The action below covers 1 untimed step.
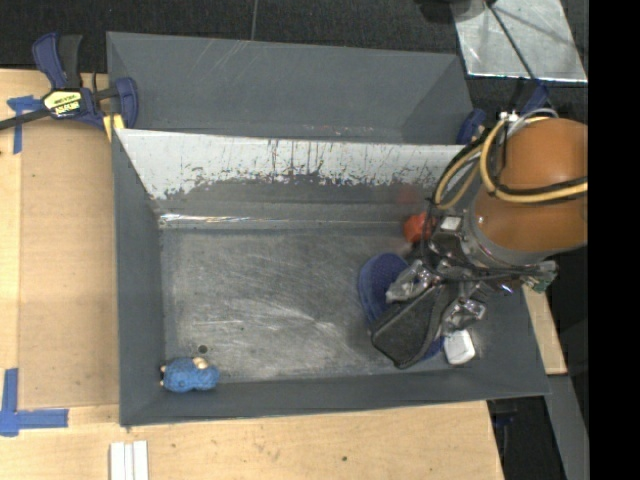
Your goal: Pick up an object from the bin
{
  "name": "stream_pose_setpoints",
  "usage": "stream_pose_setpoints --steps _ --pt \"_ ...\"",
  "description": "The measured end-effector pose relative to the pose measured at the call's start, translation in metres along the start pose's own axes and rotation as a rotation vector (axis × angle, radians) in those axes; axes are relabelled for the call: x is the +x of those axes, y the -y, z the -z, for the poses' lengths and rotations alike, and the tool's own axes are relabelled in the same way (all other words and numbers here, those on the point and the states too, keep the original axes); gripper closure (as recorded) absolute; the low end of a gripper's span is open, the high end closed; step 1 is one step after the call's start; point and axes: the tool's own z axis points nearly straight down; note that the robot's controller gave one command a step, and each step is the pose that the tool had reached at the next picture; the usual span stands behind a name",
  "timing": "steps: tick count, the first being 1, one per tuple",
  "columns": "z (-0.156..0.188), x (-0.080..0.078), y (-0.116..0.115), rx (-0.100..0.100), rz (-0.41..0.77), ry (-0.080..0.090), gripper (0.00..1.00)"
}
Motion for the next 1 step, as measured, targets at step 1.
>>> stream_pose_setpoints --steps 1 --pt "0.0195 0.0002 0.0002 0.0 -0.004 0.0 1.0"
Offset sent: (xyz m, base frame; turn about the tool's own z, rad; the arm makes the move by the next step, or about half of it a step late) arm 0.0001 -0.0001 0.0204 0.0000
